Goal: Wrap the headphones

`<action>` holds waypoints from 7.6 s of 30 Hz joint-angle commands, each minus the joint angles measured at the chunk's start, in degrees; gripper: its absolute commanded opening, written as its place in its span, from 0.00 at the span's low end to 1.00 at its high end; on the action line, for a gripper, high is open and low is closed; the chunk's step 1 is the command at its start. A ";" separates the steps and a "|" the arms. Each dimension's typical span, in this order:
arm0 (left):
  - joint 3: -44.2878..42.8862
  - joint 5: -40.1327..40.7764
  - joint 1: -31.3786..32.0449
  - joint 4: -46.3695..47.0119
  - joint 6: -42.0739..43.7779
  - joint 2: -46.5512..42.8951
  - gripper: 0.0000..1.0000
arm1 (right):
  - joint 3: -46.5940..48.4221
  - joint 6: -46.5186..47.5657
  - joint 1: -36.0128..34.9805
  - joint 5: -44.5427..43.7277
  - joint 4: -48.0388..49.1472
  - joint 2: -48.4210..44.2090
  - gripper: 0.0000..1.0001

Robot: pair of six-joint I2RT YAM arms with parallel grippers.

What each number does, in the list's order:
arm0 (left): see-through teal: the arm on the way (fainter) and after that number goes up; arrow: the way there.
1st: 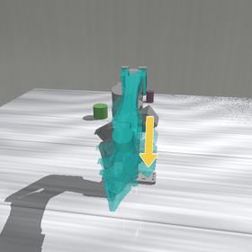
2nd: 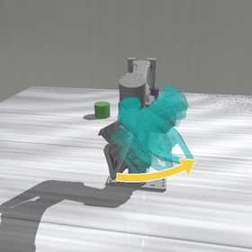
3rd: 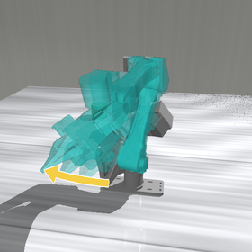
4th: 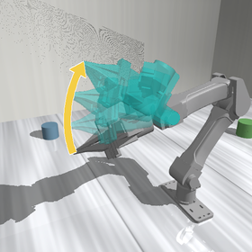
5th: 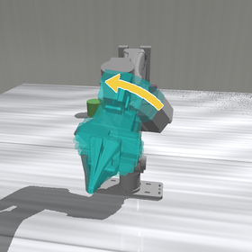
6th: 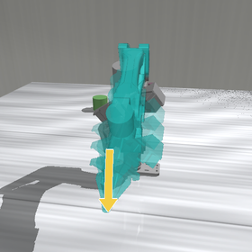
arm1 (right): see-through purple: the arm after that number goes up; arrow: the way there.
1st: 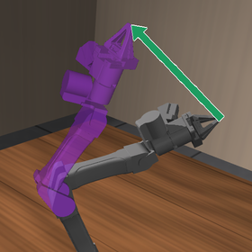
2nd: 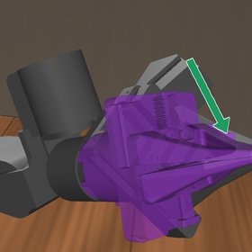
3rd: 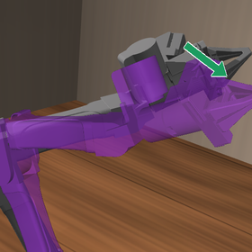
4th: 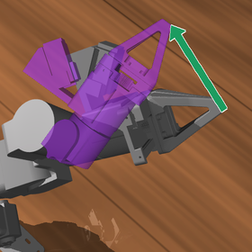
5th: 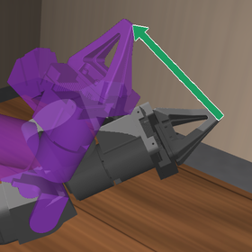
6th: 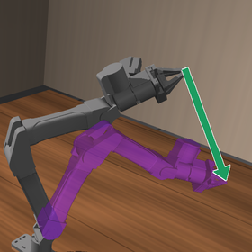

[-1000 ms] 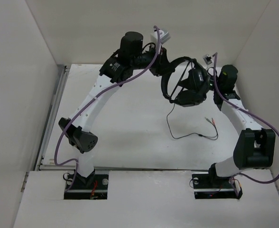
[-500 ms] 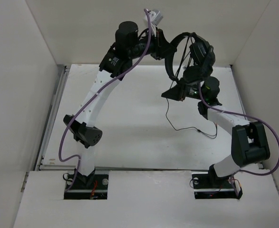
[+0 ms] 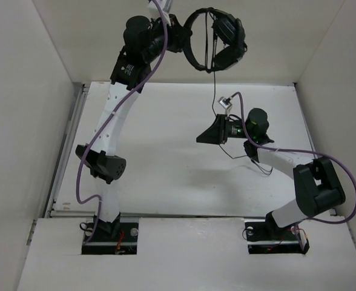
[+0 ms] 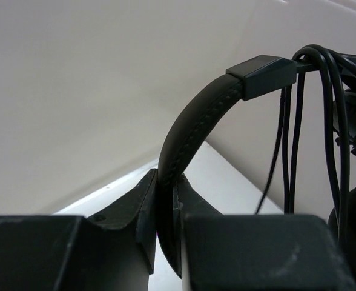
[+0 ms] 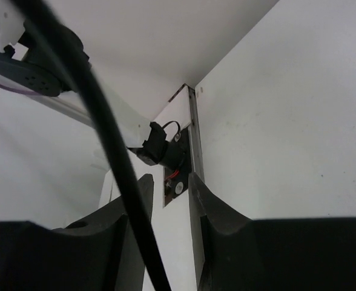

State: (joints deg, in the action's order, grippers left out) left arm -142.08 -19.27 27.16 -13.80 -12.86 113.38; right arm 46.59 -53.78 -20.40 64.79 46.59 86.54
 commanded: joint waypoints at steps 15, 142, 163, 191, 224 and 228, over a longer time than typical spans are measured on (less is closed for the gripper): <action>-3.12 26.55 -3.12 9.41 8.73 1.75 0.02 | 7.36 22.90 -1.61 0.16 -25.90 -3.05 0.00; -1.62 -6.05 18.24 -7.29 12.34 -6.16 0.02 | 7.03 5.96 12.80 -4.76 1.14 2.32 0.35; -4.78 -0.42 12.26 -0.35 6.53 -4.49 0.01 | 5.09 8.78 9.64 -3.89 -1.76 3.28 0.40; -3.56 1.43 9.36 0.79 6.09 -5.01 0.02 | 4.91 11.93 17.01 -4.50 -5.97 -0.67 0.44; -3.11 1.25 14.72 0.71 6.01 -7.30 0.02 | 10.98 27.68 16.14 -7.31 -18.90 4.95 0.46; -3.73 1.51 14.90 0.79 6.09 -7.04 0.02 | 10.54 27.59 15.27 -6.44 -18.29 5.04 0.38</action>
State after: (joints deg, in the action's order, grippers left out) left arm -142.93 -17.91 41.67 -18.81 -5.52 110.10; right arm 54.94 -27.53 -4.19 56.66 26.13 91.55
